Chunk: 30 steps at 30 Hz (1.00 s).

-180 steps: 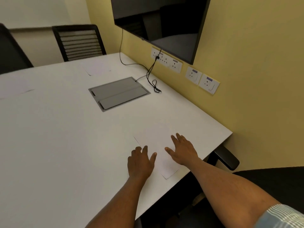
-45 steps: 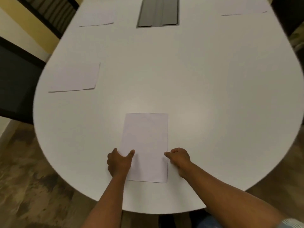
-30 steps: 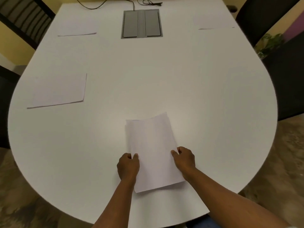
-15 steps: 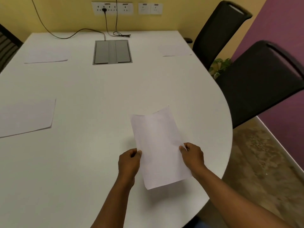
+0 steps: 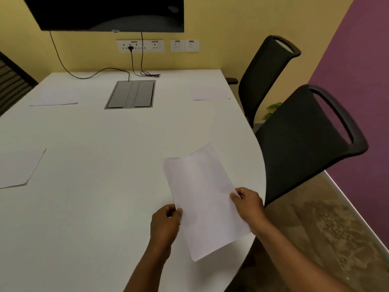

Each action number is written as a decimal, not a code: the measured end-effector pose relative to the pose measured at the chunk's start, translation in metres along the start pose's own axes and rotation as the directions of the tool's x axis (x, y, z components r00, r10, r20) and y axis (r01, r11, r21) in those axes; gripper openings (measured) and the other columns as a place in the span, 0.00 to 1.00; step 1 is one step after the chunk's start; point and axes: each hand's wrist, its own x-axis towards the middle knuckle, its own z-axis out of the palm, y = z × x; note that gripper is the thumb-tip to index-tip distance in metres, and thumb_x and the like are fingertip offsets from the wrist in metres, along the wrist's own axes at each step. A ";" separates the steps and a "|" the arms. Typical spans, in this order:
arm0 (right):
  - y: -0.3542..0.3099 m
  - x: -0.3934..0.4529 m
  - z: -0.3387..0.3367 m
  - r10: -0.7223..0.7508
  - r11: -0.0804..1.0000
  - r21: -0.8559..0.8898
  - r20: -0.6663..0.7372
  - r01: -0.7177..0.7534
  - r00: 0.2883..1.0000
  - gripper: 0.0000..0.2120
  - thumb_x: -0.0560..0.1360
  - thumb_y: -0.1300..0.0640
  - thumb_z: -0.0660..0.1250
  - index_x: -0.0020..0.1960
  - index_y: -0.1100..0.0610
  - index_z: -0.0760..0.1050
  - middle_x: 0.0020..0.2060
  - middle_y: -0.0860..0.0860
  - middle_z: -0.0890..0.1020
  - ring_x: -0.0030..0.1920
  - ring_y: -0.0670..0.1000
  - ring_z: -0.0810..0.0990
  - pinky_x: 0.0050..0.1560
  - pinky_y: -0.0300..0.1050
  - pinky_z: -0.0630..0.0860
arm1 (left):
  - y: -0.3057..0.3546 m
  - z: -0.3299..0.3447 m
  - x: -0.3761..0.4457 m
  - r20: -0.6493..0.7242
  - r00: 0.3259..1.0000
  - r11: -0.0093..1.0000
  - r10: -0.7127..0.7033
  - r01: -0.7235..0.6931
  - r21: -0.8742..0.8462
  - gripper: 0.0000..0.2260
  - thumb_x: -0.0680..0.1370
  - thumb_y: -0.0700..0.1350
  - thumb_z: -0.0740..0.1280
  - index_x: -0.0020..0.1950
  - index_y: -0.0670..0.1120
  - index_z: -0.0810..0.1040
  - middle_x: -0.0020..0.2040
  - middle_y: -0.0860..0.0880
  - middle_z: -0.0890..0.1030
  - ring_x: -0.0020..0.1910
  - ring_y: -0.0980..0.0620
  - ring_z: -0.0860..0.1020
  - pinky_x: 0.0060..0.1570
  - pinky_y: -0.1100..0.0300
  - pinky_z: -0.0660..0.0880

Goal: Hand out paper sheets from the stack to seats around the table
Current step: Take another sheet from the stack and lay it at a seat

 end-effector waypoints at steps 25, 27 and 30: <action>-0.116 0.283 -0.121 -0.378 0.737 -0.477 0.298 0.479 0.877 0.09 0.80 0.54 0.59 0.50 0.55 0.77 0.44 0.52 0.81 0.46 0.53 0.79 0.53 0.52 0.78 | 0.106 0.206 0.090 -0.066 0.992 0.940 -0.108 0.080 -0.332 0.08 0.76 0.43 0.71 0.39 0.41 0.79 0.32 0.47 0.83 0.34 0.54 0.82 0.35 0.59 0.75; -0.113 0.306 -0.115 -0.348 0.717 -0.508 0.332 0.477 0.877 0.09 0.80 0.53 0.59 0.50 0.56 0.77 0.44 0.52 0.81 0.47 0.53 0.79 0.54 0.53 0.77 | 0.101 0.218 0.106 -0.037 0.986 0.922 -0.162 0.138 -0.363 0.09 0.76 0.43 0.71 0.39 0.40 0.80 0.34 0.46 0.84 0.34 0.54 0.82 0.35 0.59 0.75; -0.108 0.339 -0.106 -0.293 0.727 -0.514 0.367 0.455 0.883 0.09 0.80 0.54 0.60 0.50 0.56 0.77 0.45 0.53 0.81 0.48 0.54 0.79 0.54 0.53 0.78 | 0.097 0.233 0.126 -0.012 0.975 0.901 -0.223 0.201 -0.385 0.09 0.76 0.43 0.71 0.39 0.39 0.81 0.33 0.46 0.84 0.34 0.53 0.82 0.33 0.60 0.74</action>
